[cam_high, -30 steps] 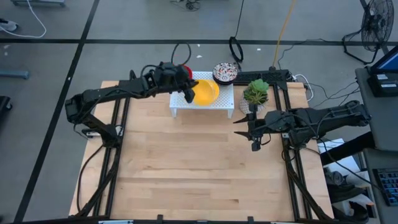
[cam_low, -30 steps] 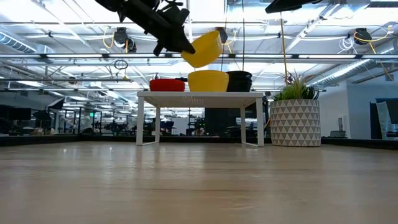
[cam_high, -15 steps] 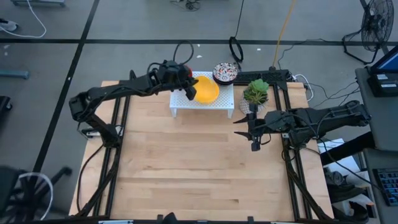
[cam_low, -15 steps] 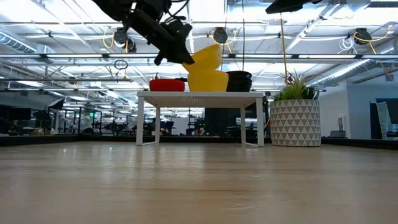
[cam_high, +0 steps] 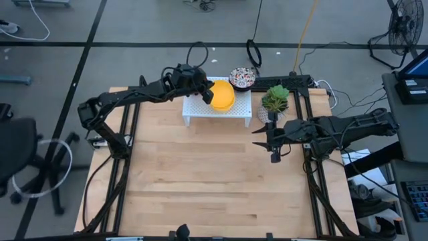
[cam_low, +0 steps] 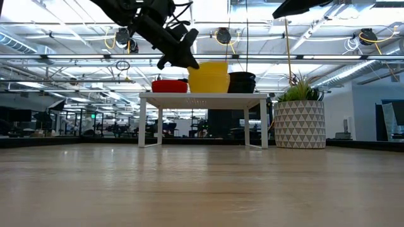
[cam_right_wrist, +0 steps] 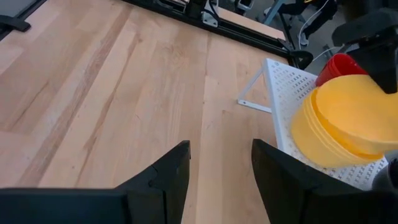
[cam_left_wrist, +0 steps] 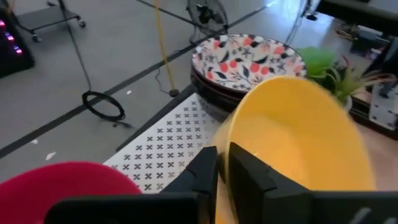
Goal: Pick & Place Mini bowls
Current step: Stack the yellow bowl on the yellow bowls on the shelf, then return to Home Position
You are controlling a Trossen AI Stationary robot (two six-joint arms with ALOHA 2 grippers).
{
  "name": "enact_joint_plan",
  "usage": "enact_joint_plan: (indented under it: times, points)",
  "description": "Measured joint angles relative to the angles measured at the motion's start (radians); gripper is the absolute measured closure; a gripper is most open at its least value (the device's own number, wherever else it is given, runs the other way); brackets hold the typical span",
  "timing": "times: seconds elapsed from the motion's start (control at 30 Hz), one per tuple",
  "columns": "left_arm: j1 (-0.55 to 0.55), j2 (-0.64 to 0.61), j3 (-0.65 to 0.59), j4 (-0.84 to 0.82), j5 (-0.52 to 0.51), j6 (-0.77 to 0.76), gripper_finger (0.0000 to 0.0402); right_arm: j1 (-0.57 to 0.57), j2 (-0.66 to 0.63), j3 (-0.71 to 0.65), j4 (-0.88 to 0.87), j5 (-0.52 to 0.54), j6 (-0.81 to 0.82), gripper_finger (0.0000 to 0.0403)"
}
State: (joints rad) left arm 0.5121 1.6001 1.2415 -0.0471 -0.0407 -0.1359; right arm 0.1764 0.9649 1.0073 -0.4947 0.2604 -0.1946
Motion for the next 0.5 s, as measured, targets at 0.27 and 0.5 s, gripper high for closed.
enact_joint_plan:
  times: [0.27, 0.5]
  points:
    - [-0.003, -0.001, 0.000, 0.029, -0.016, -0.031, 0.0284, 0.000, 0.000, 0.000, -0.012, 0.000, 0.000, 0.0243]
    - [-0.013, -0.076, 0.000, 0.104, 0.014, -0.028, 0.0225, 0.000, -0.014, 0.000, -0.012, 0.001, 0.000, 0.0243]
